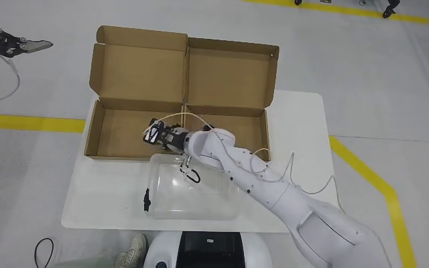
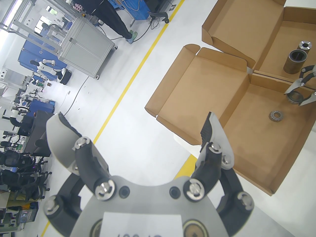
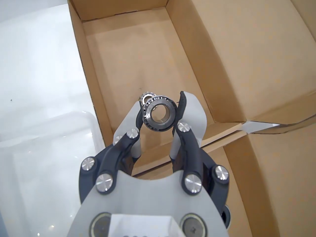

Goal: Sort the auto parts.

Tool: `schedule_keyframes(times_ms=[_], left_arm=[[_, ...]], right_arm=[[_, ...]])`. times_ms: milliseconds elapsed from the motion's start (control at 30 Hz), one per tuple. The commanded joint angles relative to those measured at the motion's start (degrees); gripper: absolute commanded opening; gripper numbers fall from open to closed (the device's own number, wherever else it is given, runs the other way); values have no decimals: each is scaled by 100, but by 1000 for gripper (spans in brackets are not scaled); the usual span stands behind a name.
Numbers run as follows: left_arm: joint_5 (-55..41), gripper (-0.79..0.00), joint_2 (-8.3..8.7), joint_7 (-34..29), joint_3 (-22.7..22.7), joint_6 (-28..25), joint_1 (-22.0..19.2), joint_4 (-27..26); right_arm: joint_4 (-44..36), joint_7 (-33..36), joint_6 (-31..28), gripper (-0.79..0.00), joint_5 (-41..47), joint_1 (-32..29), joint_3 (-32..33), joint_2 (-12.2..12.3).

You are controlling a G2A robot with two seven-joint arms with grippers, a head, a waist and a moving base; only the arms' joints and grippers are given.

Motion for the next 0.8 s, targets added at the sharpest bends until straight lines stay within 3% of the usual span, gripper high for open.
schedule_keyframes(times_ms=[0,333,600,767], left_arm=[[0,0,0,0,0,0,0,0],[0,0,0,0,0,0,0,0],[0,0,0,0,0,0,0,0],[0,0,0,0,0,0,0,0]], right_arm=[[246,-7,23,-785,62,148,-69,-124],[1473,-97,14,-785,320,608,-355,-724],[2220,-242,-30,-785,350,775,-403,-1026],[2462,-278,-45,-733,310,839,-424,-1174]])
